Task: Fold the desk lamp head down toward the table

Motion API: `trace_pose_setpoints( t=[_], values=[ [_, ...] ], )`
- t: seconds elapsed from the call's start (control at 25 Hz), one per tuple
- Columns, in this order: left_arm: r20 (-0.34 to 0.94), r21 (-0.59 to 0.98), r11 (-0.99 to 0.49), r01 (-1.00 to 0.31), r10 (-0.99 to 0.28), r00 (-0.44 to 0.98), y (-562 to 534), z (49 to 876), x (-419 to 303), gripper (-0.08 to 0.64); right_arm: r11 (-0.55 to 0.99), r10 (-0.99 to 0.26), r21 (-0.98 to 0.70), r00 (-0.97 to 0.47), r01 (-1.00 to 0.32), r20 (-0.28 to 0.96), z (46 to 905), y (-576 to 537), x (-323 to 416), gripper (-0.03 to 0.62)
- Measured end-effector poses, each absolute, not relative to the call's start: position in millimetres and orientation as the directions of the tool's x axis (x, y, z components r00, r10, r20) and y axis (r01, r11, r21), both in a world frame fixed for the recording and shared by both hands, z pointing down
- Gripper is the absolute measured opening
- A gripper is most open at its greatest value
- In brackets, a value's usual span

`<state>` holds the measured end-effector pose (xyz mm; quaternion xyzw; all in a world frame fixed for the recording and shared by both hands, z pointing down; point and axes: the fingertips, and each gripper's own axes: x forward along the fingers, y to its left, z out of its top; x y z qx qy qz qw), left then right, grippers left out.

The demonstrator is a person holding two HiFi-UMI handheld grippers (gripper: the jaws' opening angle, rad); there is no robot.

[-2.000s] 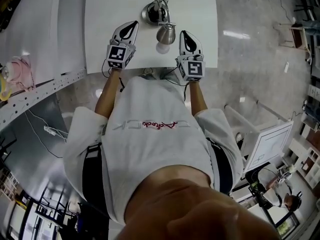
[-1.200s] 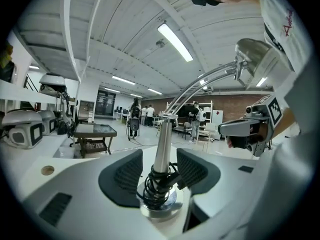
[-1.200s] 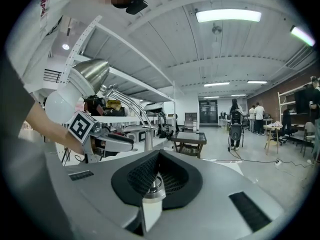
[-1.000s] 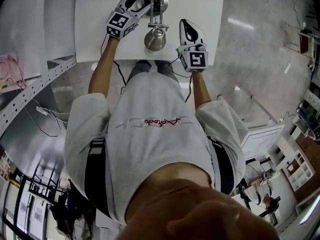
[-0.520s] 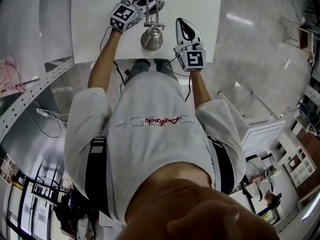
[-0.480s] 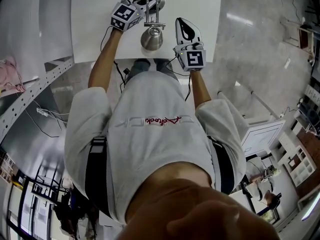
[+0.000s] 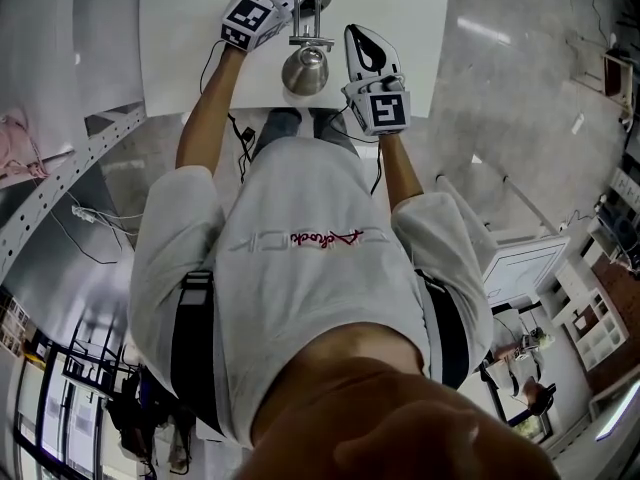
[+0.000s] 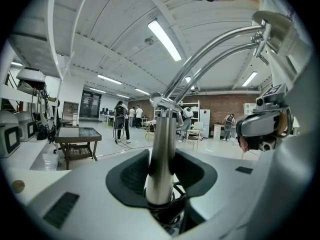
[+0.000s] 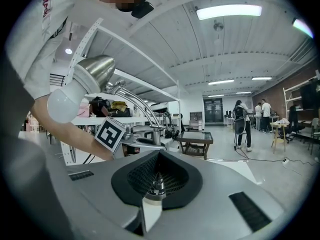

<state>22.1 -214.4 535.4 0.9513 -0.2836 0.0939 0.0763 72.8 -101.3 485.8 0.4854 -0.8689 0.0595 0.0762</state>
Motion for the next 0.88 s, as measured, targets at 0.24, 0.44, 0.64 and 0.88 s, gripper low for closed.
trace_pose_setpoints(
  t=[0.24,0.44,0.64,0.88],
  values=[
    [0.221,0.096,-0.820,-0.564,-0.535,0.815,-214.1,535.6,22.2,0.170,0.547,-0.822,-0.021,-0.541,-0.837,0.179,484.2,-100.9,72.8,0.017],
    [0.221,0.096,-0.820,-0.565,-0.536,0.815,-215.1,535.3,21.7,0.172,0.615,-0.779,-0.006,-0.609,-0.788,0.150,469.4,-98.1,64.4,0.037],
    [0.228,0.097,-0.815,-0.572,-0.541,0.809,-214.6,536.7,23.3,0.172,0.727,-0.687,0.100,-0.715,-0.680,0.131,436.8,-87.6,45.1,0.189],
    [0.233,0.097,-0.810,-0.579,-0.547,0.804,-215.4,537.3,22.1,0.172,0.709,-0.633,0.472,-0.767,-0.523,0.101,388.9,-71.9,15.2,0.213]
  ],
)
